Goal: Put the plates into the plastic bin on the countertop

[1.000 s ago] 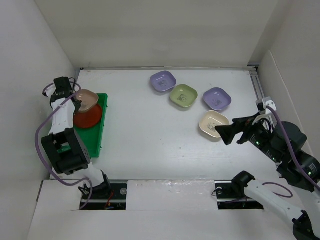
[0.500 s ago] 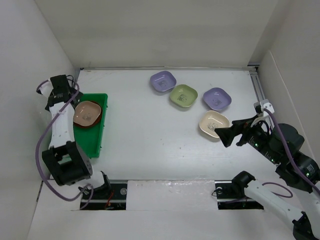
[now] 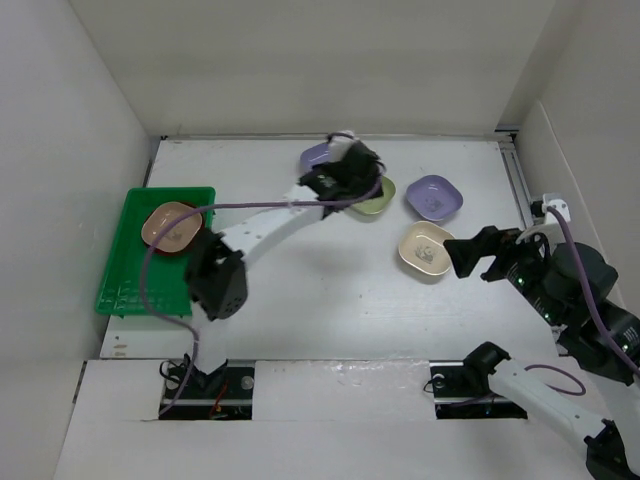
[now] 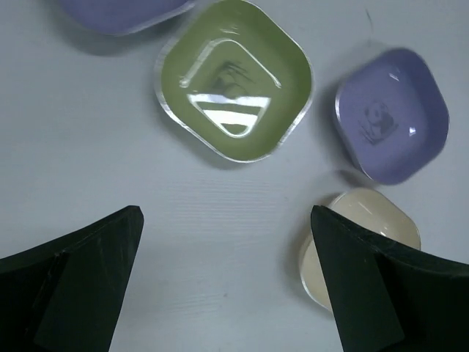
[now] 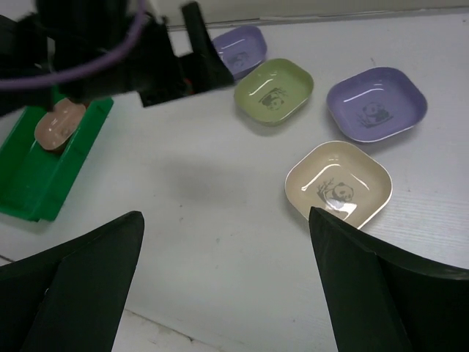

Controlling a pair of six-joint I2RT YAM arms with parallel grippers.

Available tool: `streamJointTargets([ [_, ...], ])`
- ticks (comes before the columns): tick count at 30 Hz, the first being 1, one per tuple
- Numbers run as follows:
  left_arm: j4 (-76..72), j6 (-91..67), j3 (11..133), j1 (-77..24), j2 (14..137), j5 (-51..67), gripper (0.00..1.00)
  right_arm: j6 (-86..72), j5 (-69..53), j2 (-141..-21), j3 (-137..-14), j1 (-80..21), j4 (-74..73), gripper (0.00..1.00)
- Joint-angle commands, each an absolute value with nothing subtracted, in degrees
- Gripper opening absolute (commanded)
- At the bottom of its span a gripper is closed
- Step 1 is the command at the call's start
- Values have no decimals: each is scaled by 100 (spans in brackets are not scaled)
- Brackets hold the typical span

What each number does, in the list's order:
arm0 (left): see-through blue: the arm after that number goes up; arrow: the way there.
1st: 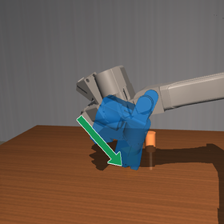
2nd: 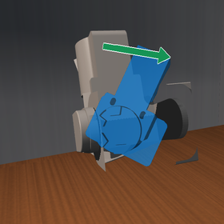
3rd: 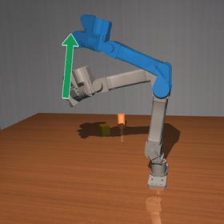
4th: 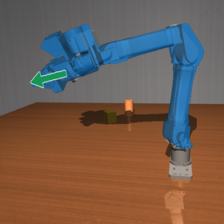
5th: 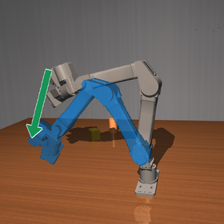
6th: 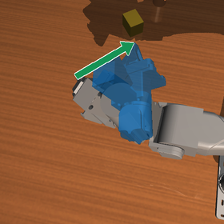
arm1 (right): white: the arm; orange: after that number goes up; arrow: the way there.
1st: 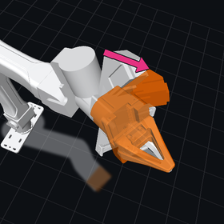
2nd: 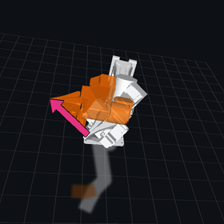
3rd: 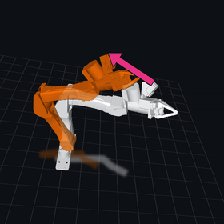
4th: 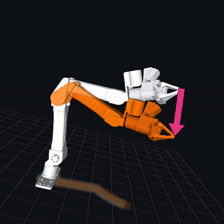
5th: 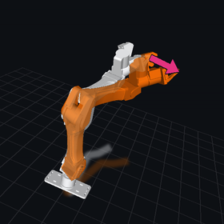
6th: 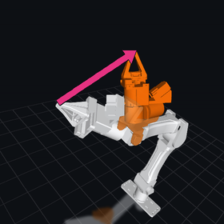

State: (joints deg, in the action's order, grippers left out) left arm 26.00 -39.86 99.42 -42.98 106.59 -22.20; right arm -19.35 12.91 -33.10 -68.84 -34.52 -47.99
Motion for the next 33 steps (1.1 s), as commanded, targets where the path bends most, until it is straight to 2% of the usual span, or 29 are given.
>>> streamJointTargets([
  [1,3259,-3902,11287,-4947,11701,-2785,99,-2109,1863,-3156,-7198,-3428,-5001,100],
  [8,3243,-4025,12189,-5457,12795,-2347,99,-2109,1863,-2883,-7269,-3428,-5291,100],
  [15,2630,-4263,11498,-5581,13052,-1899,89,-2109,1618,-2716,-7269,-3428,-5344,100],
  [20,2628,-4395,11435,-5581,13368,-1837,66,-2109,1433,-2663,-7269,-3428,-5221,100],
  [23,2567,-4447,11180,-5581,13421,-1784,63,-2057,1433,-2663,-7269,-3428,-5221,100],
  [26,2409,-4447,10900,-5581,13369,-1705,54,-2057,1433,-2663,-7269,-3428,-5221,100],
  [27,2408,-4499,10898,-5581,13368,-1705,49,-2057,1433,-2663,-7269,-3428,-5221,100],
  [28,2408,-4500,10820,-5581,13307,-1705,33,-2057,1433,-2663,-7269,-3428,-5168,100],
  [31,2654,-4657,10592,-5581,13114,-1906,7,-2057,1380,-2715,-7216,-3428,-5168,100],
  [32,2724,-4719,10338,-5581,13009,-1968,0,-2057,1380,-2716,-7216,-3428,-5116,100],
  [33,2725,-4720,10162,-5581,12686,-2021,0,-2057,1380,-2716,-7216,-3428,-5115,100],
])
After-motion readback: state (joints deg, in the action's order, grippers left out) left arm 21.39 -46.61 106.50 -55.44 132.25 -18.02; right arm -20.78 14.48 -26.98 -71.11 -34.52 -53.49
